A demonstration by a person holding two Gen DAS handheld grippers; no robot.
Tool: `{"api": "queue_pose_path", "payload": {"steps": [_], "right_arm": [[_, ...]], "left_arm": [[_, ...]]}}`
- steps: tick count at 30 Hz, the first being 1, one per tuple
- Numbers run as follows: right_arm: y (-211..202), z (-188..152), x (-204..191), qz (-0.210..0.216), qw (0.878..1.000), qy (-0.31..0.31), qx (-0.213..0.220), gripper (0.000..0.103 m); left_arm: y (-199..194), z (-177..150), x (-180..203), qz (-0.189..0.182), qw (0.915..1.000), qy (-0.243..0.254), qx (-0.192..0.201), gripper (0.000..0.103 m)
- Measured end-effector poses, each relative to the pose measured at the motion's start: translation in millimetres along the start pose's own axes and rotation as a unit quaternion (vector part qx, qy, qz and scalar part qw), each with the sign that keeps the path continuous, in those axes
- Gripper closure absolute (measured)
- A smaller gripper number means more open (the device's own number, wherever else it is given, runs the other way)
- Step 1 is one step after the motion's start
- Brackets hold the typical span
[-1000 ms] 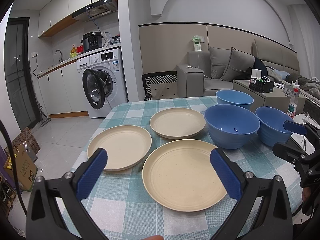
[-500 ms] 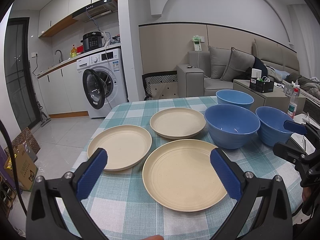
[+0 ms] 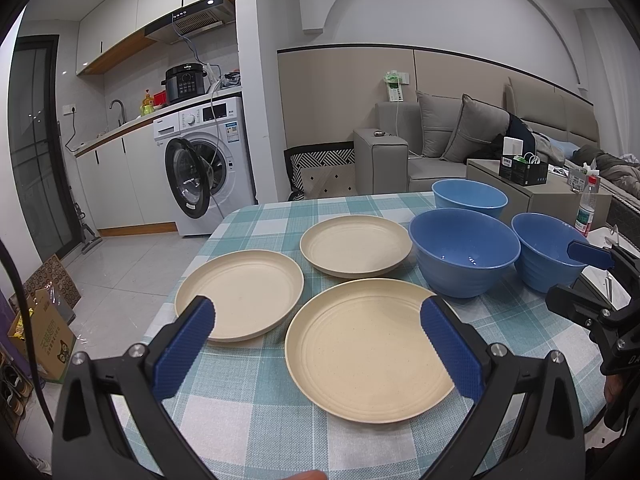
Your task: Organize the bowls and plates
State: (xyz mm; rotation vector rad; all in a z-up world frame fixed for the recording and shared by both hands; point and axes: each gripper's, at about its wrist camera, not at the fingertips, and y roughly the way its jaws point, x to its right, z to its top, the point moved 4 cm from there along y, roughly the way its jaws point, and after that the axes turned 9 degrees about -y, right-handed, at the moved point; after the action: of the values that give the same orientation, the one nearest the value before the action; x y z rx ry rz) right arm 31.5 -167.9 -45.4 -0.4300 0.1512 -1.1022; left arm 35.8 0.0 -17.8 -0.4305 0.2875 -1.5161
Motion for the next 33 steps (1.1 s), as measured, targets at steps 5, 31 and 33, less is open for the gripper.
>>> {"api": "queue_pose_path", "payload": {"steps": [5,31,33], "right_arm": [[0.0,0.1,0.0,0.000,1.000,0.000,0.000,0.000],[0.3,0.4,1.2,0.000,1.000,0.000,-0.001,0.000],[0.1,-0.4,-1.0,0.000,1.000,0.000,-0.001,0.000]], "left_arm": [[0.0,0.1,0.0,0.000,1.0000,0.000,0.000,0.000],[2.1,-0.2,-1.1,0.000,1.0000,0.001,-0.003,0.000],[2.1,-0.2,-1.6,0.000,1.0000,0.002,-0.003,0.000]]}}
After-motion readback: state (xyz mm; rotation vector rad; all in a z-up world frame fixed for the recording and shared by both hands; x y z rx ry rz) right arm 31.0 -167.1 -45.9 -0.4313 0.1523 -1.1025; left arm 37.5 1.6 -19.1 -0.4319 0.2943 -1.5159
